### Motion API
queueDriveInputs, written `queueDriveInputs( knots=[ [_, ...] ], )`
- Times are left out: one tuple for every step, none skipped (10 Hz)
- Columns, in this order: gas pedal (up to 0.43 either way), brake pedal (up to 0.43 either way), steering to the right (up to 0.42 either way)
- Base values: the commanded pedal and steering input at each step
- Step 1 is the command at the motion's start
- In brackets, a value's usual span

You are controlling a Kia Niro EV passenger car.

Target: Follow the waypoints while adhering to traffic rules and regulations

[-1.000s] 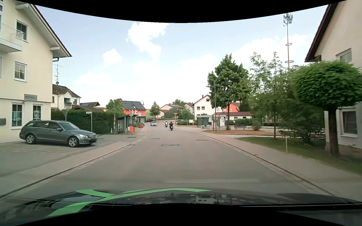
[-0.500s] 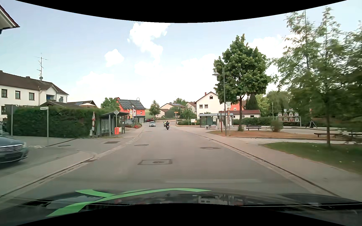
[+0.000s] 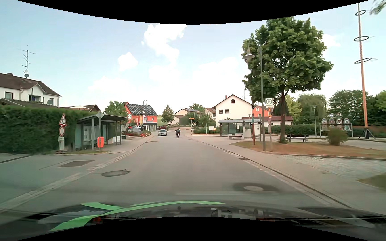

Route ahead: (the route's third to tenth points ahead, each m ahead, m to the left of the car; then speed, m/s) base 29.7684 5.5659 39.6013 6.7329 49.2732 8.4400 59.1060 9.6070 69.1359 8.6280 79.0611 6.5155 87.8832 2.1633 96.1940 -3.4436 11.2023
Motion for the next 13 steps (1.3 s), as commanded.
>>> queueDriveInputs(
  knots=[
    [0.020, 0.000, -0.031],
    [0.020, 0.000, -0.033],
    [0.020, 0.000, -0.035],
    [0.020, 0.000, -0.034],
    [0.020, 0.000, -0.037],
    [0.020, 0.000, -0.038],
    [0.028, 0.000, -0.038],
    [0.047, 0.000, -0.038],
    [0.079, 0.000, -0.040],
    [0.110, 0.000, -0.043],
    [0.118, 0.000, -0.043],
    [0.118, 0.000, -0.043],
    [0.118, 0.000, -0.043]
  ],
)
